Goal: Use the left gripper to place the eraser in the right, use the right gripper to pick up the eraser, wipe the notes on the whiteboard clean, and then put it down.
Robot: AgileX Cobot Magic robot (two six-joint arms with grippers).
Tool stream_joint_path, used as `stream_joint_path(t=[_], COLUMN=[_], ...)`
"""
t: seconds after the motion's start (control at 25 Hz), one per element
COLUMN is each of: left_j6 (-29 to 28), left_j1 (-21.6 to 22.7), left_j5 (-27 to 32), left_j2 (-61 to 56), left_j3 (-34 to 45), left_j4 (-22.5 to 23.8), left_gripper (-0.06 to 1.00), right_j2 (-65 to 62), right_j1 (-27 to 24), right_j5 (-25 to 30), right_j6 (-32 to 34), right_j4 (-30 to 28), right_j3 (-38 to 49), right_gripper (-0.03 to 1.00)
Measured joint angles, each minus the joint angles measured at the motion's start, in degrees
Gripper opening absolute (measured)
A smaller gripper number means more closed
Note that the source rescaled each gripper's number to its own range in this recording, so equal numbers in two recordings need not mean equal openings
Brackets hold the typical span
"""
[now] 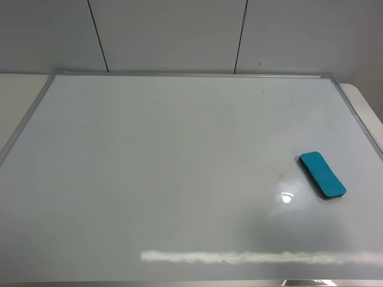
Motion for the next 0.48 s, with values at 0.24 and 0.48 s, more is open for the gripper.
stream_joint_path(t=[0.24, 0.48], left_j6=[0.0, 0.0], left_j1=[0.0, 0.0], left_j5=[0.0, 0.0], left_j2=[0.0, 0.0], left_j3=[0.0, 0.0], left_j4=[0.0, 0.0], left_gripper=[1.0, 1.0], right_j2=[0.0, 0.0], right_j1=[0.0, 0.0], right_j5=[0.0, 0.0], right_j6=[0.0, 0.0], right_j4=[0.0, 0.0], right_j3=[0.0, 0.0], right_gripper=[1.0, 1.0])
